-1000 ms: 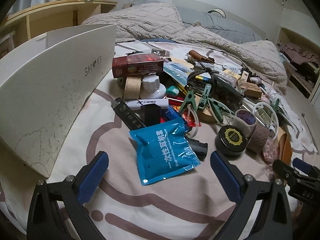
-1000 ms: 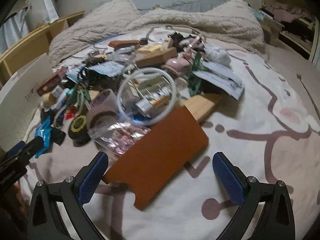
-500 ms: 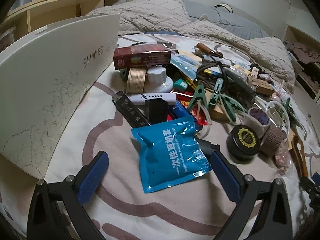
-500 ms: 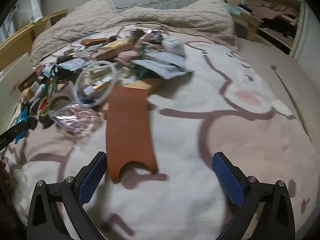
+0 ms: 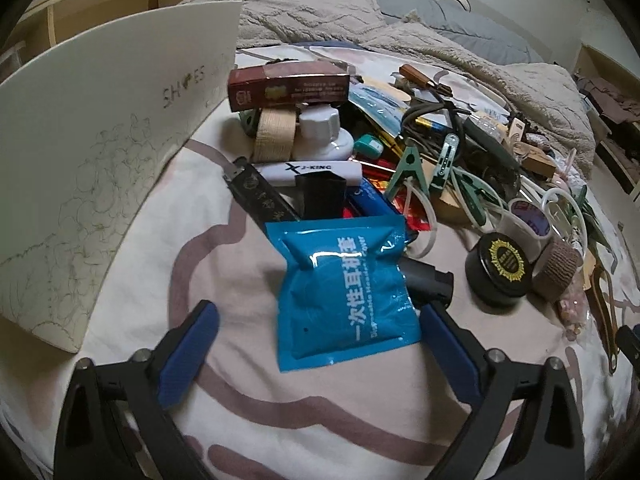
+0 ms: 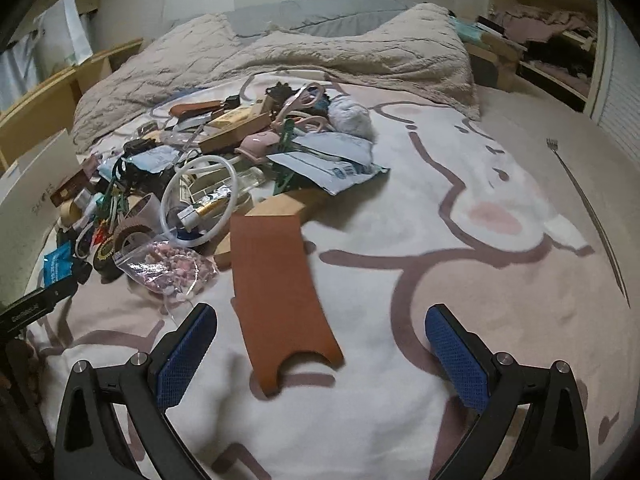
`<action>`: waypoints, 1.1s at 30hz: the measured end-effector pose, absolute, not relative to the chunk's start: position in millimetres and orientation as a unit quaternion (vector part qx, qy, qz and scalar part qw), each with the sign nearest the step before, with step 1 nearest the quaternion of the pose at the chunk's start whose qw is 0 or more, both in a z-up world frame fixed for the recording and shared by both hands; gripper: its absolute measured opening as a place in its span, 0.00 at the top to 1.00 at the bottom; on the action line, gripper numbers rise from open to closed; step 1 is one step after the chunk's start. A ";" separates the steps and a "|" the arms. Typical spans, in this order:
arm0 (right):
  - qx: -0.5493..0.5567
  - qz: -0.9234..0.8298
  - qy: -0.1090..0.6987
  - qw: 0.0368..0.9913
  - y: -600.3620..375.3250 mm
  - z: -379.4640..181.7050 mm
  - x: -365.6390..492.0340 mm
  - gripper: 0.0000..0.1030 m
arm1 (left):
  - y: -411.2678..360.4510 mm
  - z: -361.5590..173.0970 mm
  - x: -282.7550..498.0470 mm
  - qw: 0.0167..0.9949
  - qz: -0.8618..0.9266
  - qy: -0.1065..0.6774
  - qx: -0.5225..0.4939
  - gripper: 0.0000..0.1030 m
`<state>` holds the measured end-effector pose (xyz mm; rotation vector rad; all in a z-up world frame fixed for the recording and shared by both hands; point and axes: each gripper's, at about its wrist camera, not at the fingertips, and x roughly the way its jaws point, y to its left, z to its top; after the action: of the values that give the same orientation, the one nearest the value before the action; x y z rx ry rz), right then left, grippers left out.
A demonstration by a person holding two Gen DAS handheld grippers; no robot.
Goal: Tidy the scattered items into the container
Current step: 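Grasp the blue earplug packet with the left tool while the right tool grasps the brown leather strip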
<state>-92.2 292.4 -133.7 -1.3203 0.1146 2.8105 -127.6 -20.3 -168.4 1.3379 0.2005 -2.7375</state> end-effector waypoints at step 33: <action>-0.423 0.906 0.011 -0.030 273.5 -146.5 -108.9 0.56 | -33.0 -146.3 -84.7 -0.017 -0.897 0.028 0.440 0.17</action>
<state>-108.9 273.5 -146.5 -1.3537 0.0339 2.9020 -84.7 -33.0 -146.3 1.3979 0.0888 -2.8494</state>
